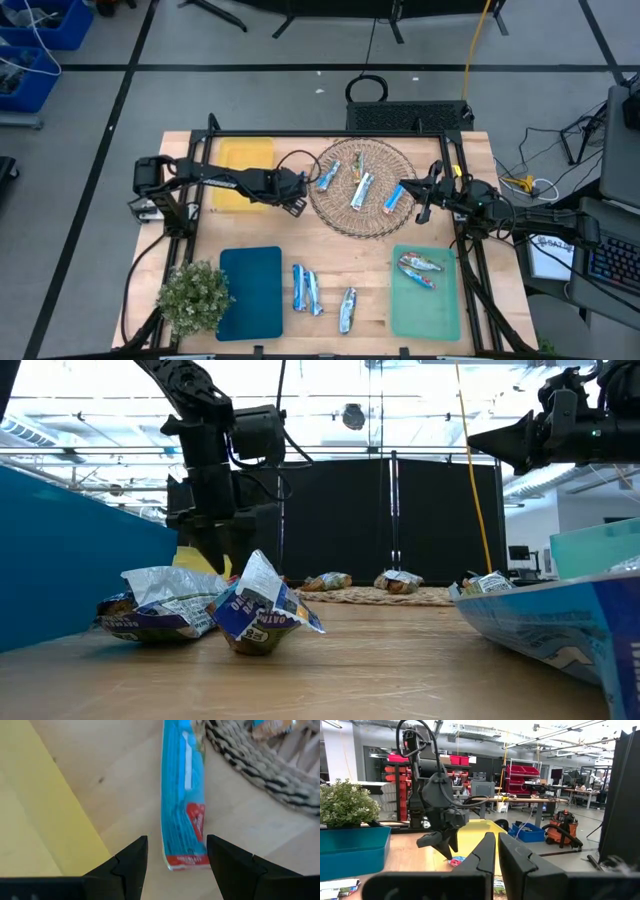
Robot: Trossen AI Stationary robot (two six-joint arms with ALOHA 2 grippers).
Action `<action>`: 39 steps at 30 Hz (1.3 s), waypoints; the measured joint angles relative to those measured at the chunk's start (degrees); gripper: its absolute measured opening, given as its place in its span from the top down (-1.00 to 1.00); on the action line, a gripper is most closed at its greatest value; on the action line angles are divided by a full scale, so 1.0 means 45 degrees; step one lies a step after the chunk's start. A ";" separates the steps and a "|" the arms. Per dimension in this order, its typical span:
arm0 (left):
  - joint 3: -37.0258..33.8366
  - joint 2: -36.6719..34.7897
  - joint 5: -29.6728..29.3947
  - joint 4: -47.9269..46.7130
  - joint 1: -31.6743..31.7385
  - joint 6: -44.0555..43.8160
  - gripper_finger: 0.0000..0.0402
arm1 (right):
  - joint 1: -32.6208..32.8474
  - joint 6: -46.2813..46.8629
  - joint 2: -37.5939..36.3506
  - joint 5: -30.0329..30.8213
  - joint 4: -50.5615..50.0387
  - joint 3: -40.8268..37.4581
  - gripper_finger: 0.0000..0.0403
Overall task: Pick and place Granola Bars by type
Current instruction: Put the red granola bar into the light blue bin
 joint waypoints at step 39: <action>-0.0034 0.0855 0.1195 0.0876 0.0412 0.0905 -0.04 | 0.0024 0.0000 0.0083 -0.0010 -0.0005 0.0000 0.92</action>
